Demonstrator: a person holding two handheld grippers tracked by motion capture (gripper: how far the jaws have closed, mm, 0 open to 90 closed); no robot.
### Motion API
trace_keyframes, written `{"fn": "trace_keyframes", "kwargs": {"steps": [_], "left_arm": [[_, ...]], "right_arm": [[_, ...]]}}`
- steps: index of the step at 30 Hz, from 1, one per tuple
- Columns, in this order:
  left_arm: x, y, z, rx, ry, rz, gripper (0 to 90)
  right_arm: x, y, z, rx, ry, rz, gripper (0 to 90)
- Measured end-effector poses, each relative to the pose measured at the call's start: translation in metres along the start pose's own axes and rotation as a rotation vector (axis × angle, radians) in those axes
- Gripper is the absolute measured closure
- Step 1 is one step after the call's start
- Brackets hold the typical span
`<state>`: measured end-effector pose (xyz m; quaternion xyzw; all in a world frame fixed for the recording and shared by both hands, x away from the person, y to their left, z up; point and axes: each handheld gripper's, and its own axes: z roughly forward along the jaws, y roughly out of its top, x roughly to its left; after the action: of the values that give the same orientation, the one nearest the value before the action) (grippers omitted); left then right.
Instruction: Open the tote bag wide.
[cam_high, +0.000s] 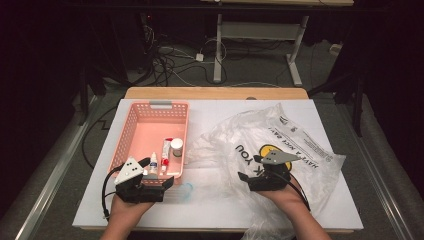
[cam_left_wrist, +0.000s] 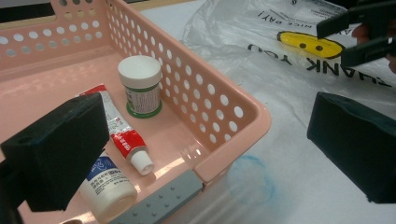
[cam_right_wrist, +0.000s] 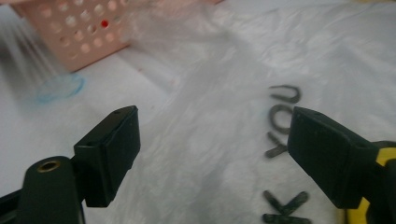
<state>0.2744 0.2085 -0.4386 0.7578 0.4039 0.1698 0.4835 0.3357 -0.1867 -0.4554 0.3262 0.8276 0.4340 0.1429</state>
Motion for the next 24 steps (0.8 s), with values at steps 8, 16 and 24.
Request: {"fn": "trace_keyframes", "kwargs": {"steps": [8,16,24], "left_arm": [[-0.004,0.000,0.001,0.007,0.002,0.014,0.0],[-0.003,0.000,-0.002,0.004,-0.002,0.009,0.0],[-0.003,0.000,-0.001,0.007,-0.004,0.013,0.0]], "right_arm": [[0.037,-0.005,0.020,0.129,0.085,-0.120,16.2],[0.033,-0.011,0.028,0.170,-0.009,-0.135,32.9],[0.028,-0.017,0.018,0.189,0.001,-0.129,48.6]]}}
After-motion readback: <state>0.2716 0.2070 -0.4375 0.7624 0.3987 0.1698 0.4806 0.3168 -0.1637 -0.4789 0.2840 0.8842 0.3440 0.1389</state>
